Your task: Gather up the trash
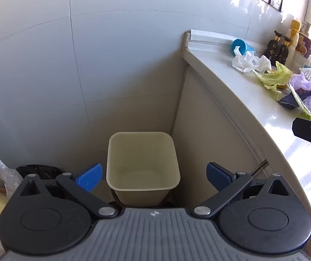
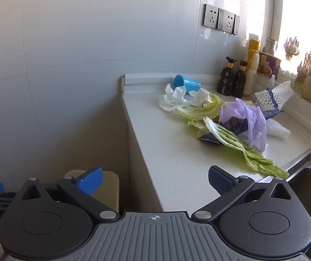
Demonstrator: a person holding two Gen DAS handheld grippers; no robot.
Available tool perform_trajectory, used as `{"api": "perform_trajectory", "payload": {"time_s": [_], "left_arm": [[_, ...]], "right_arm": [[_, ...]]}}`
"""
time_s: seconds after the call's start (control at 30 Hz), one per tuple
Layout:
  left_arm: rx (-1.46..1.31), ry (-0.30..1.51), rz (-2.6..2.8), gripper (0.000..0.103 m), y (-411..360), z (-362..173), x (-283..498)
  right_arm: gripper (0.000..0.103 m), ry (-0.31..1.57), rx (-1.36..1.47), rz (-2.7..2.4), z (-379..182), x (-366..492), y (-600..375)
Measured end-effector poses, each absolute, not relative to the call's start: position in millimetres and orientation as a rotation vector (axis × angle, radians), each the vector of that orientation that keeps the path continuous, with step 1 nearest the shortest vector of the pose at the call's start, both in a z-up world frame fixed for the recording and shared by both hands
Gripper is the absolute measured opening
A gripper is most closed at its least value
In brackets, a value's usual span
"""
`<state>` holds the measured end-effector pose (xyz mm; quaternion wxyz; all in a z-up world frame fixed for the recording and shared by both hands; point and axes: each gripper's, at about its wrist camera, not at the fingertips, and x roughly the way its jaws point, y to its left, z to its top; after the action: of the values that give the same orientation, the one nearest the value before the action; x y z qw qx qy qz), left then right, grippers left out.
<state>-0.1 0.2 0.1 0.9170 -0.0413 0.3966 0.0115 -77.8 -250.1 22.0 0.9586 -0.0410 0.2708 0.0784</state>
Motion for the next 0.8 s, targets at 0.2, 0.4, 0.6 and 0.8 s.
{"api": "perform_trajectory", "payload": {"time_s": [0.2,0.4,0.6,0.8], "left_arm": [[-0.079,0.813,0.027,0.102,-3.0,-3.6,0.2],[-0.099,0.819,-0.003,0.102,-1.7,-2.0,-2.6],[-0.088,0.848,0.007,0.102,1.3,-0.6,1.3],[-0.097,0.851,0.012,0.102,0.3,1.0,7.9]], "right_arm": [[0.103,0.565,-0.085,0.178,23.5,-76.9,-245.0],[0.103,0.565,-0.089,0.171,18.6,-72.9,-243.1],[0.103,0.570,-0.081,0.172,15.1,-64.2,-244.7],[0.103,0.566,-0.090,0.168,18.1,-61.8,-242.0]]}}
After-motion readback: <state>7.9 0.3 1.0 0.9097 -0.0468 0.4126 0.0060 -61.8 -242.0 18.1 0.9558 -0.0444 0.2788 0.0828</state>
